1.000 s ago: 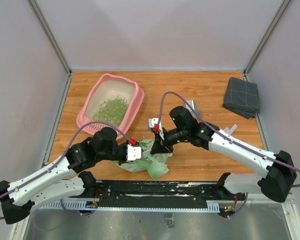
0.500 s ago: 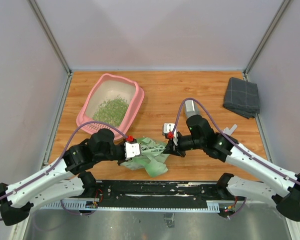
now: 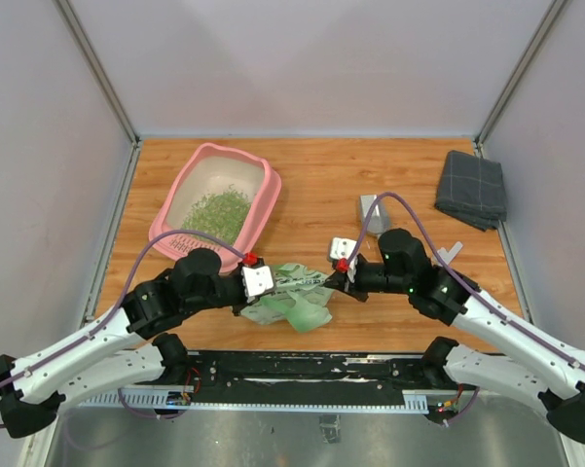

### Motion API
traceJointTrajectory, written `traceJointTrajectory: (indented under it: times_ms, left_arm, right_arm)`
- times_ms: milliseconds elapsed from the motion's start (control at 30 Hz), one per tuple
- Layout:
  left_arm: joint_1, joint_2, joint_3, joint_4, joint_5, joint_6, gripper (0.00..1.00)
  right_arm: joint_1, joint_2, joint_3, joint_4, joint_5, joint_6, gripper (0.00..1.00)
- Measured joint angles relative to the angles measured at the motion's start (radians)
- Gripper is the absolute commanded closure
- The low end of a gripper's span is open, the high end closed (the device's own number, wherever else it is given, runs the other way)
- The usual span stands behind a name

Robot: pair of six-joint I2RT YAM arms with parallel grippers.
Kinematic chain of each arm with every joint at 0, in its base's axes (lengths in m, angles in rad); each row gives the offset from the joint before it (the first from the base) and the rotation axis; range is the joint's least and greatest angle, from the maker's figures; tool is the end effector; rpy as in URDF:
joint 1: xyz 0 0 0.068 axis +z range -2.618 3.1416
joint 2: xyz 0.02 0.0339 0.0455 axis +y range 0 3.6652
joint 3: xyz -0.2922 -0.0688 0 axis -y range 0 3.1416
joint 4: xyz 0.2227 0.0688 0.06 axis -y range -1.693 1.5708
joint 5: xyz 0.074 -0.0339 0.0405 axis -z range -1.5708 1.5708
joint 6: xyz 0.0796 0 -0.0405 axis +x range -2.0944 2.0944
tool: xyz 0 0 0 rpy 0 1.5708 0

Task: Fill the litter box with clean litter
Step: Close the cat litter bag at the center of the board.

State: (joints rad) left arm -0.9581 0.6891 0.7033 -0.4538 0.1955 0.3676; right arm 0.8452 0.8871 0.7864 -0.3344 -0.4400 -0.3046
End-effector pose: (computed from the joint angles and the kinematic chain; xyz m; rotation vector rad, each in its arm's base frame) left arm 0.0759 -0.1348 0.2977 1.3583 1.5331 -0.5694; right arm 0.1043 0.1687 0.3158 -1.3456 1.5448 0.7826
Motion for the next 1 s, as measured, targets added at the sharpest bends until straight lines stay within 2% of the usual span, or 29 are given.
traceJointTrajectory:
  times_ms: [300,333,433,533,633,767,1000]
  left_arm:
    - [-0.001,-0.011,-0.012,0.020,-0.002,-0.013,1.00]
    - [-0.001,-0.011,-0.014,0.024,0.000,-0.013,1.00]
    - [-0.001,-0.011,-0.014,0.028,0.002,-0.012,1.00]
    - [0.002,-0.011,-0.015,0.026,0.001,-0.009,1.00]
    - [0.002,-0.006,-0.015,0.026,0.003,-0.005,1.00]
    - [0.002,0.007,-0.015,0.026,0.014,0.003,1.00]
    - [0.002,0.008,-0.016,0.026,0.030,0.016,1.00]
  right_arm:
    - [-0.005,-0.100,-0.087,0.084,0.023,0.063,0.99]
    - [-0.007,-0.101,-0.087,0.084,0.022,0.067,0.94]
    - [-0.014,-0.099,-0.084,0.079,0.022,0.078,0.60]
    - [-0.034,-0.089,-0.050,0.021,0.050,0.095,0.42]
    - [-0.045,-0.071,0.019,-0.066,0.077,0.093,0.33]
    - [-0.045,-0.072,0.142,-0.195,0.120,0.066,0.29]
    - [-0.055,-0.026,0.331,-0.353,0.355,0.001,0.26]
